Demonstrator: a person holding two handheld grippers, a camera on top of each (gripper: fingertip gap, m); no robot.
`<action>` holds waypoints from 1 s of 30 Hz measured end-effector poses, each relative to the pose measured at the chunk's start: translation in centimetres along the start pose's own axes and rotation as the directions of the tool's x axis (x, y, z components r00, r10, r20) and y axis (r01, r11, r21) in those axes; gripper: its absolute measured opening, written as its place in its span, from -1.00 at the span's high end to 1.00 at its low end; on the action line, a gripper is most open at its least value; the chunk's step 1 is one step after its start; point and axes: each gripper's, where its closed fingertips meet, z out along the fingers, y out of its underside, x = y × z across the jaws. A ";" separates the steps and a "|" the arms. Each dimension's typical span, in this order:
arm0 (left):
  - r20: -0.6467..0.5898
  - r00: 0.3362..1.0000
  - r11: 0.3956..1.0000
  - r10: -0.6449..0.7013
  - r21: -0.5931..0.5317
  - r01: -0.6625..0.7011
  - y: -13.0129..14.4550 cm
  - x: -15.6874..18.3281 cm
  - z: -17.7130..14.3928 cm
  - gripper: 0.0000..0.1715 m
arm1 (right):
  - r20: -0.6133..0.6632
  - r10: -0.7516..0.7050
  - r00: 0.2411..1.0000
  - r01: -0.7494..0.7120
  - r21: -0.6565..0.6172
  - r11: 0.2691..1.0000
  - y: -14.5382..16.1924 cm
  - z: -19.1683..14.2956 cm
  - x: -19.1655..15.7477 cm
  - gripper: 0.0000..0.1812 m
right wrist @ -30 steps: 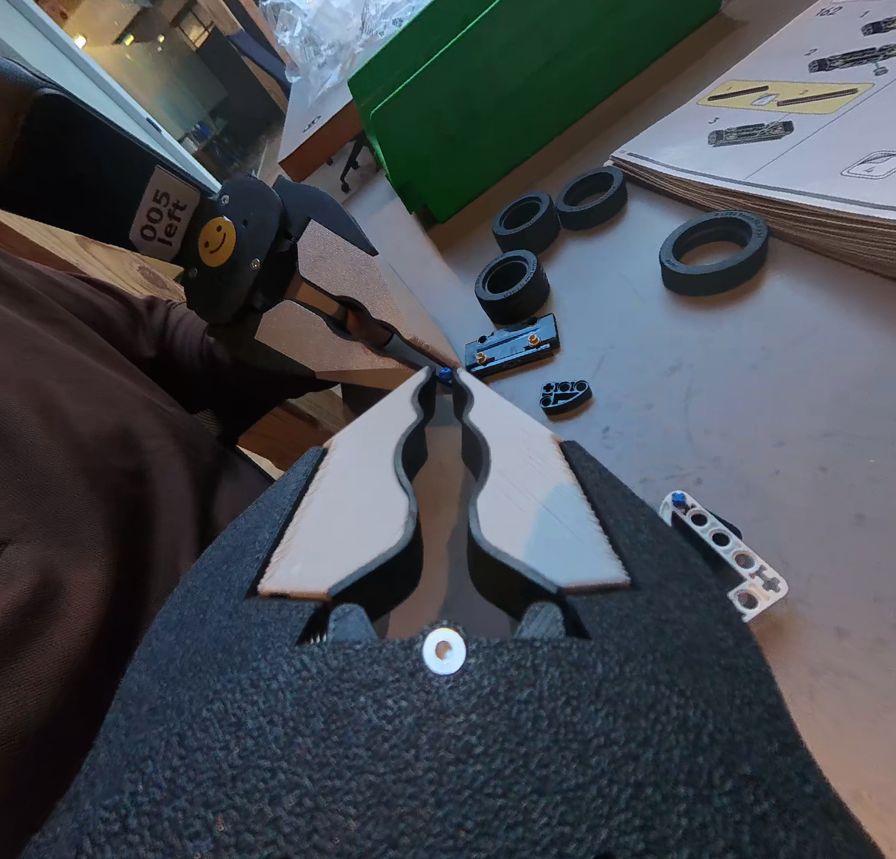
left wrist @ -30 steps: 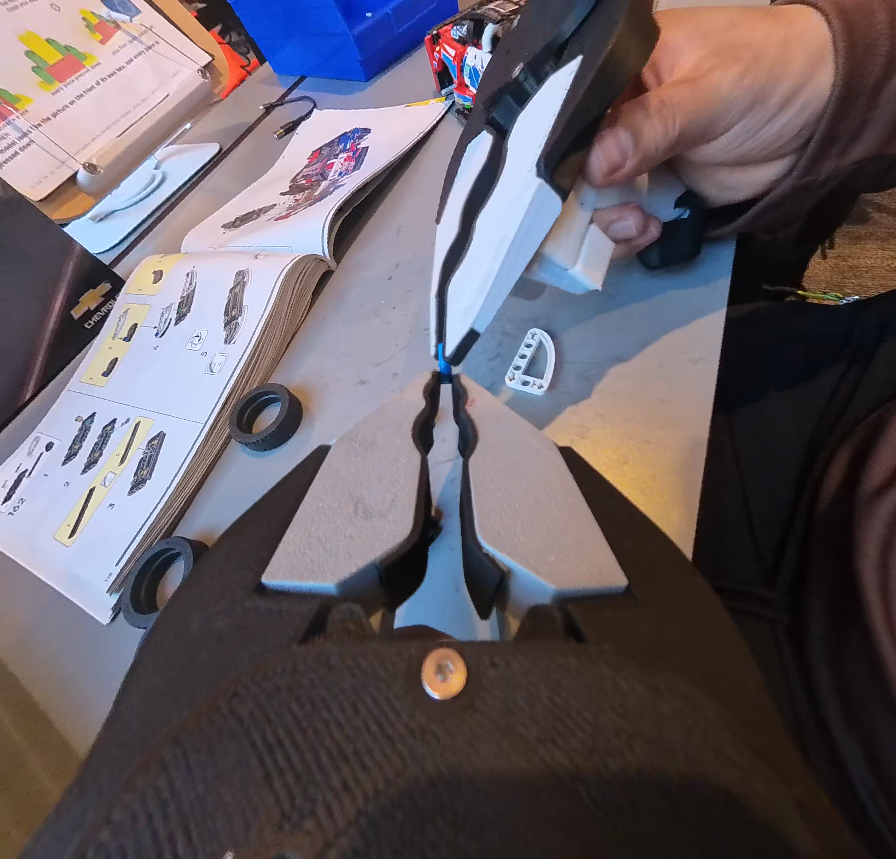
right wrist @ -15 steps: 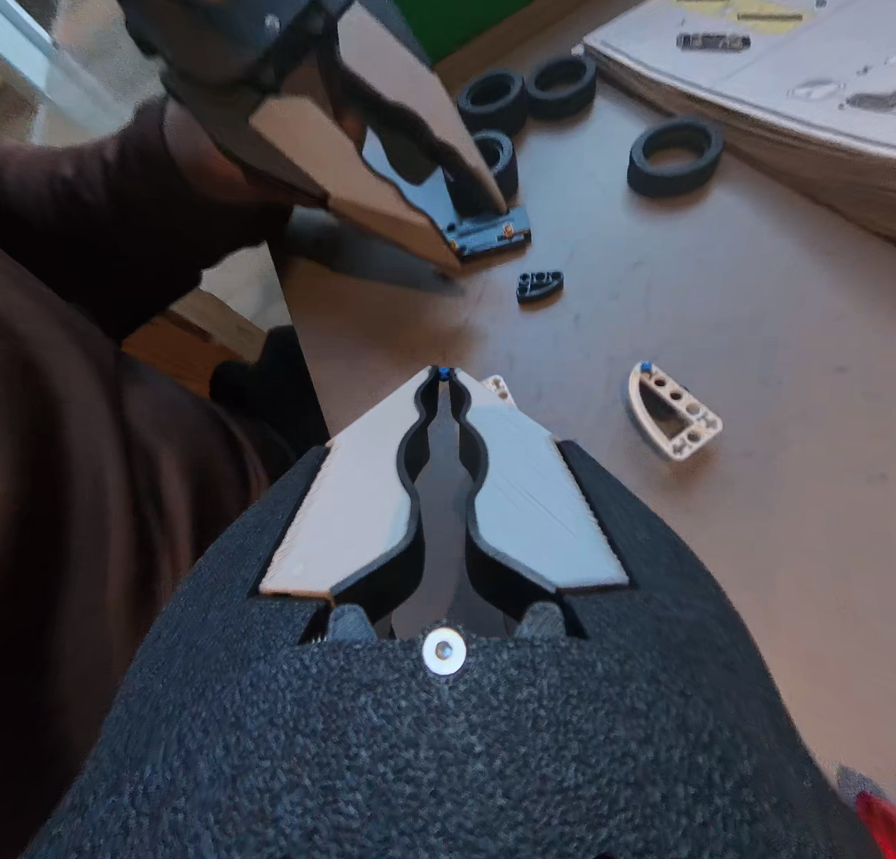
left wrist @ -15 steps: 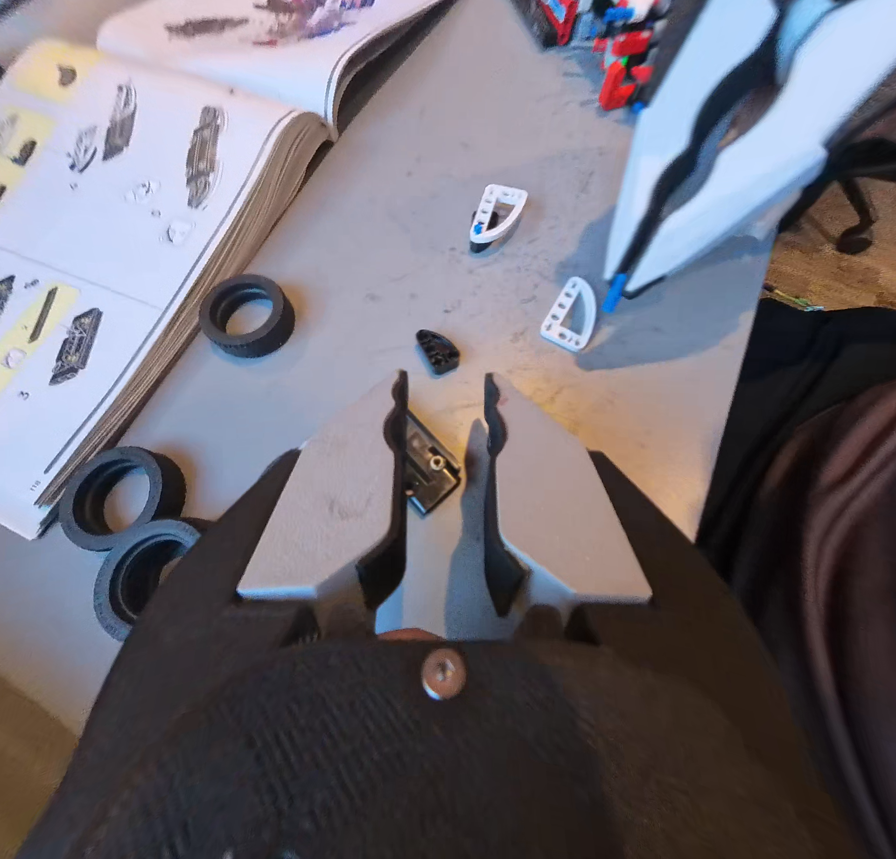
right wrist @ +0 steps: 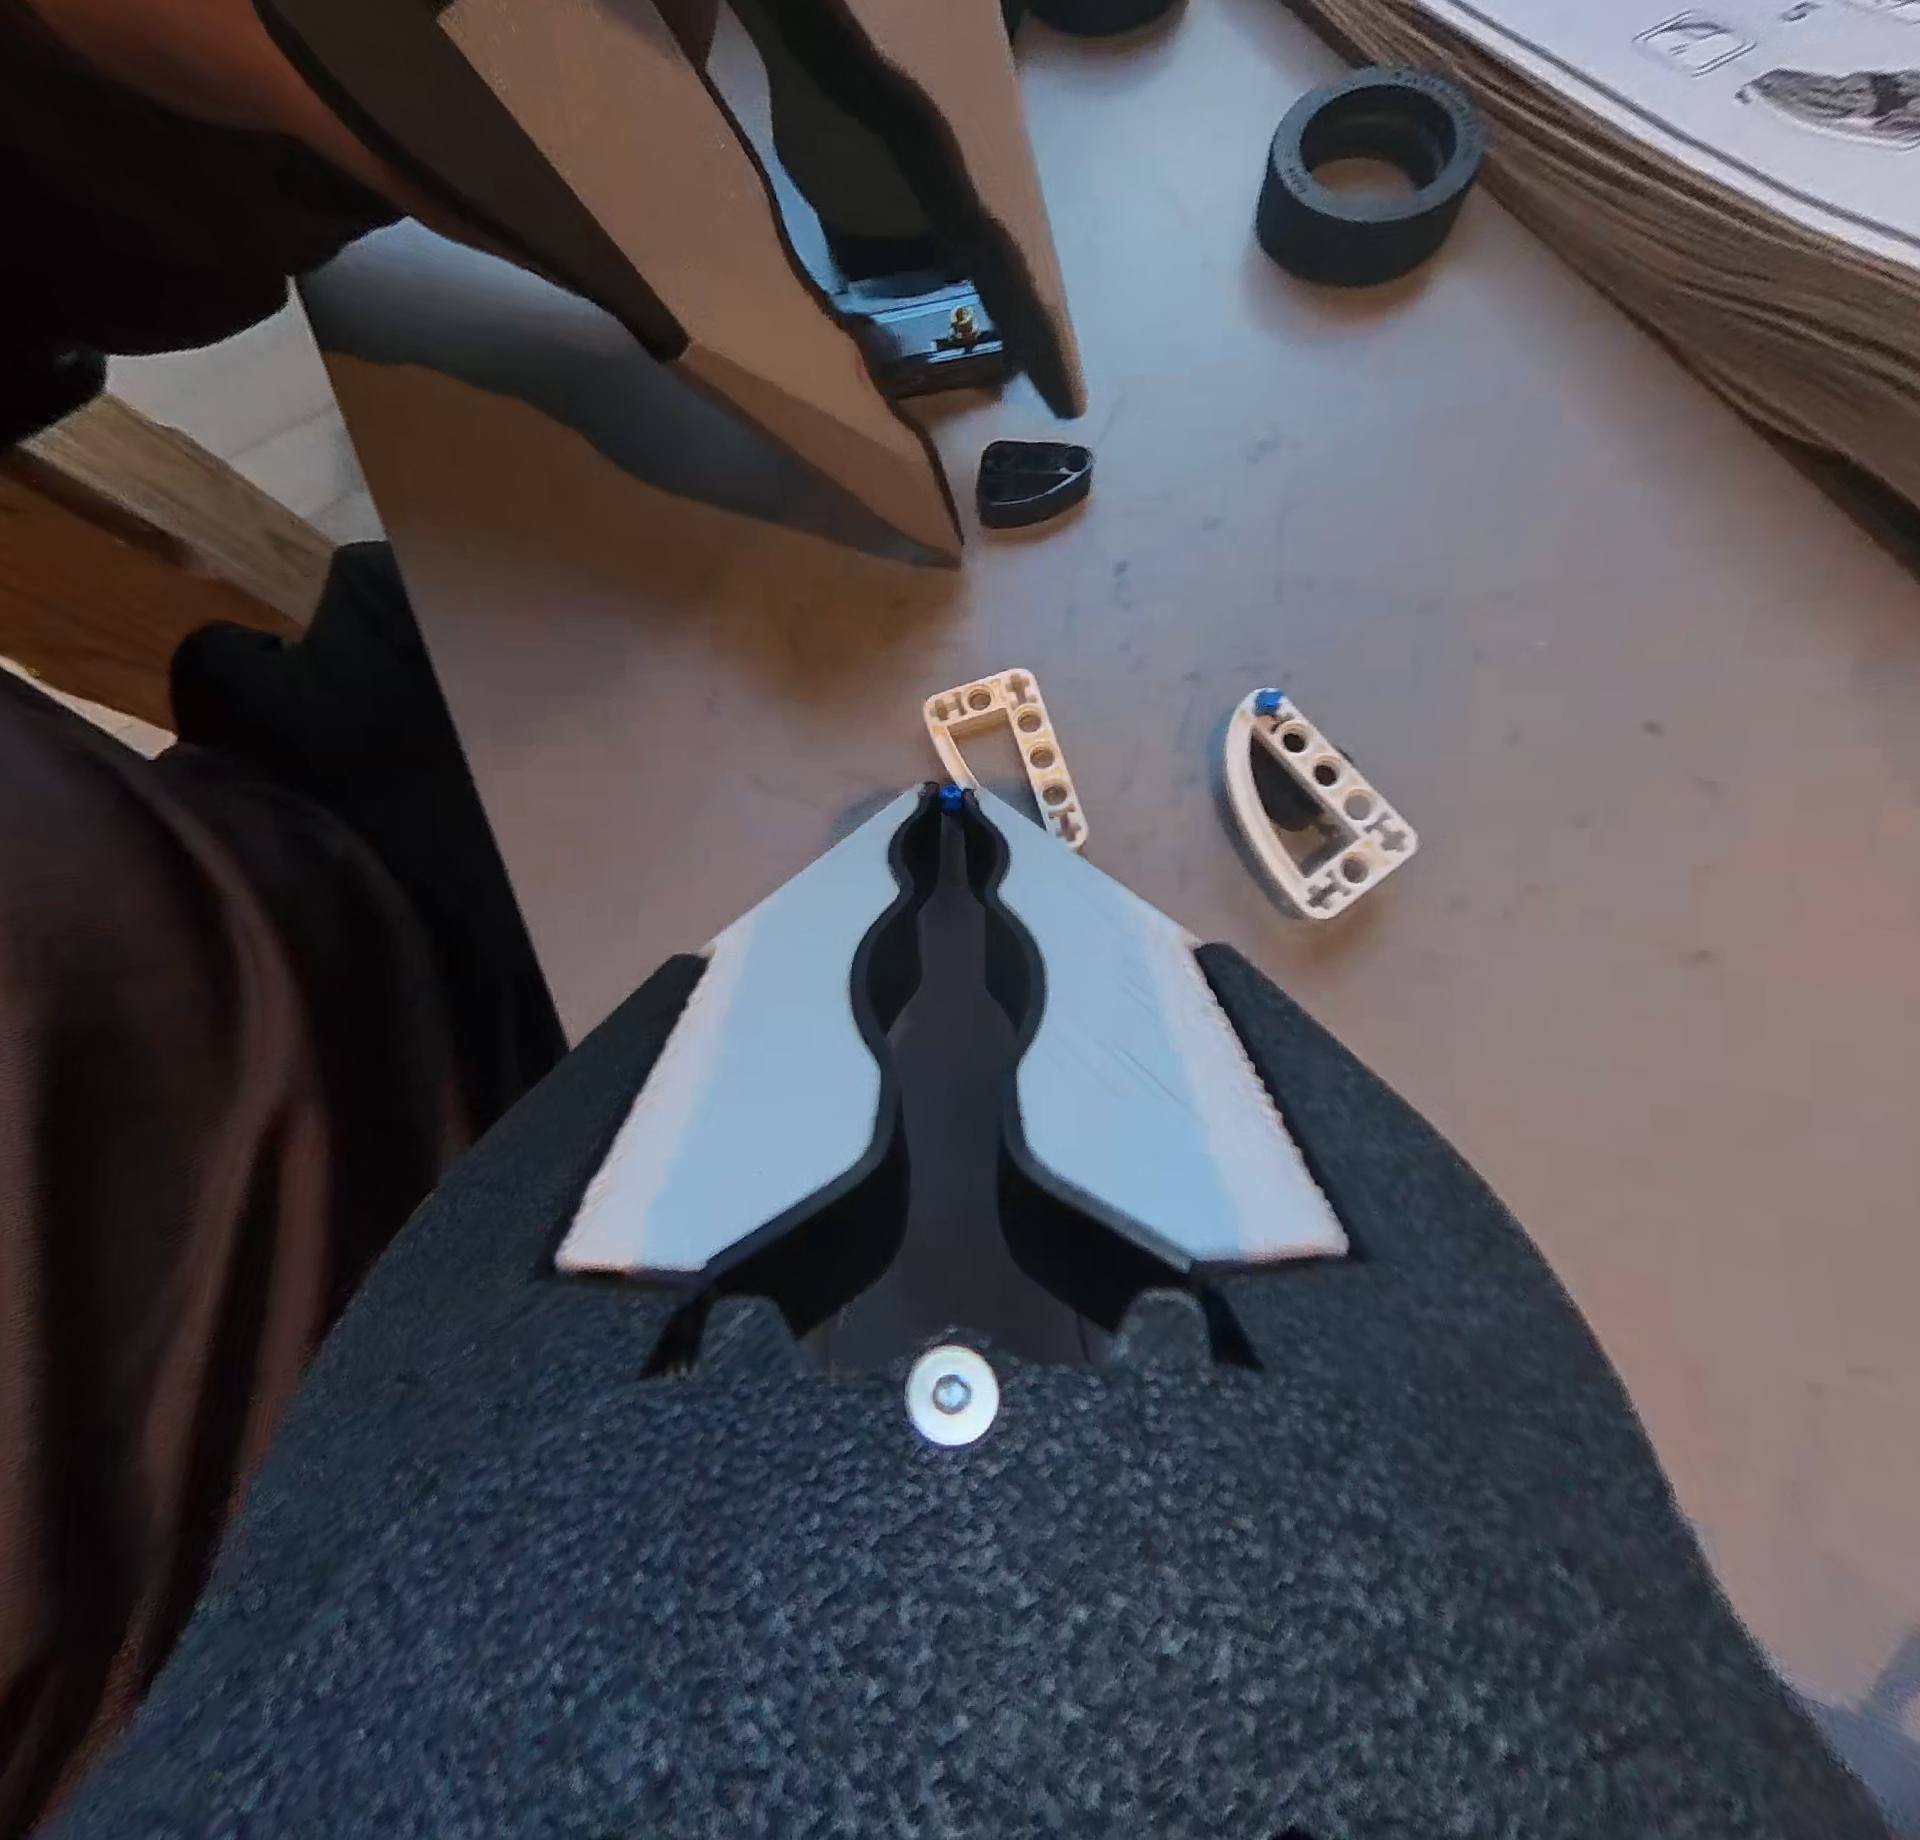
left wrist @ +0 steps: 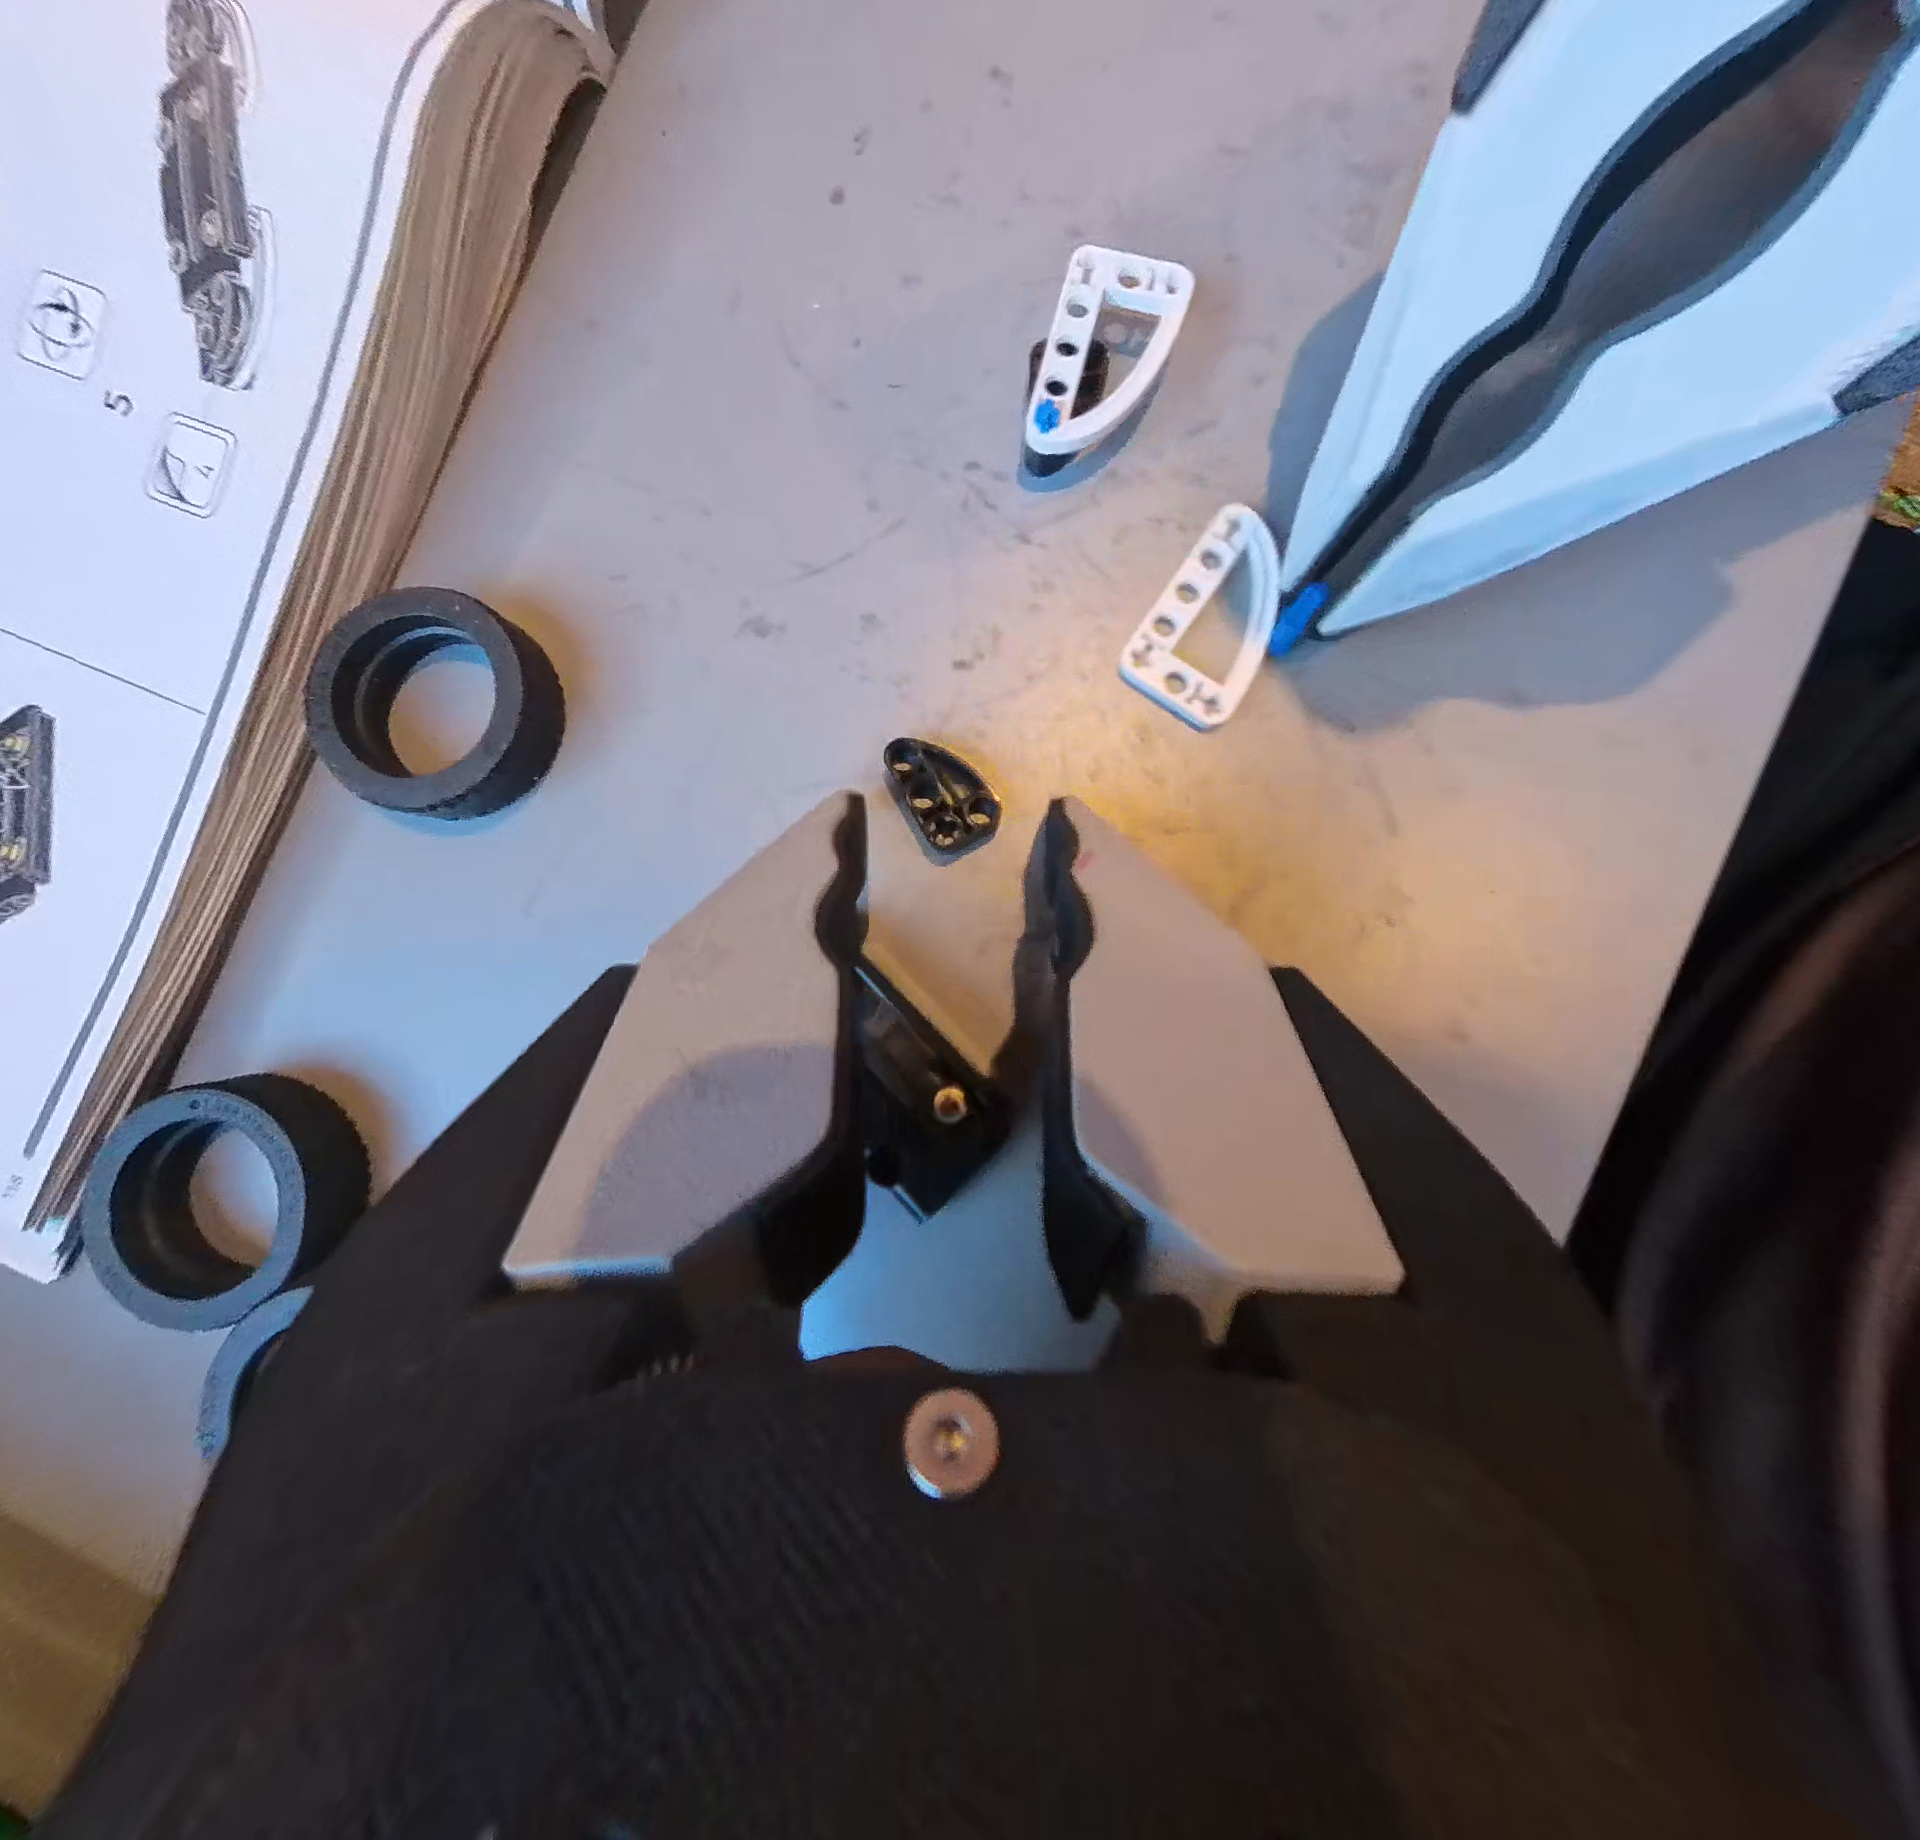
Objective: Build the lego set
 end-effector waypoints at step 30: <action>-0.058 0.997 0.988 0.053 0.151 -0.044 1.7 6.1 -1.5 0.82 | -0.011 -0.020 1.000 0.020 0.037 0.999 -0.1 0.1 0.3 0.96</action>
